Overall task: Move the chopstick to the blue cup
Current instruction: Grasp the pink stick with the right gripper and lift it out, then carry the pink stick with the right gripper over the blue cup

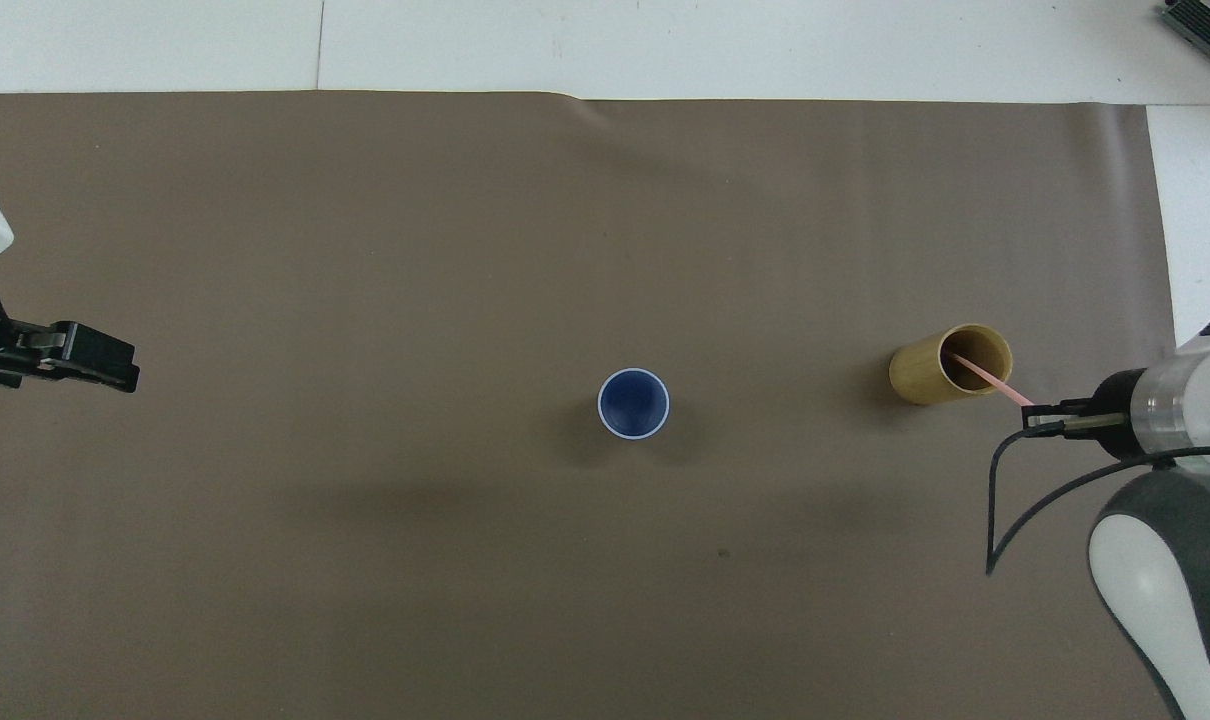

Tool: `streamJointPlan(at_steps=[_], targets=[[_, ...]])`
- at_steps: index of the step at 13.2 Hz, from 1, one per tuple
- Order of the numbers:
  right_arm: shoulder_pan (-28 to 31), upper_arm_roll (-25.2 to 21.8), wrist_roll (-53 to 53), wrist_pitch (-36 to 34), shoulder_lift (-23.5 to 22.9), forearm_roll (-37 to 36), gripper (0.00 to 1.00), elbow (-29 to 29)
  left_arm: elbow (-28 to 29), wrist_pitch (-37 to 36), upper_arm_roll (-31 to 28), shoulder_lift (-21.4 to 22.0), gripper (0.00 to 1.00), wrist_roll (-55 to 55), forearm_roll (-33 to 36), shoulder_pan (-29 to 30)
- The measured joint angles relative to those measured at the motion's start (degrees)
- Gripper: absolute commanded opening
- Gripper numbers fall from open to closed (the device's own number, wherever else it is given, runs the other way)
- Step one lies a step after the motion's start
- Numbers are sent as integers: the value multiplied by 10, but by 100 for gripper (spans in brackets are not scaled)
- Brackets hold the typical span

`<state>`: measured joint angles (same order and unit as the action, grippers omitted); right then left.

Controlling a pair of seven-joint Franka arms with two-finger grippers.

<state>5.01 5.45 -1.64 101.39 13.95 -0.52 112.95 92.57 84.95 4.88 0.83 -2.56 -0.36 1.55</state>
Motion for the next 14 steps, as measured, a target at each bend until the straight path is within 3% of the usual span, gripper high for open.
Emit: streamJointPlan(at_steps=[5, 9, 14], targets=[[-56, 13, -167, -68, -5, 80, 0, -83, -38, -34, -2, 8, 100, 0, 0, 1], [-60, 69, -361, -65, -21, 153, 0, -111, -39, -40, -1, 14, 100, 0, 0, 1], [-91, 103, -567, -31, -48, 226, 0, -118, -39, -47, -1, 28, 100, 0, 0, 1]])
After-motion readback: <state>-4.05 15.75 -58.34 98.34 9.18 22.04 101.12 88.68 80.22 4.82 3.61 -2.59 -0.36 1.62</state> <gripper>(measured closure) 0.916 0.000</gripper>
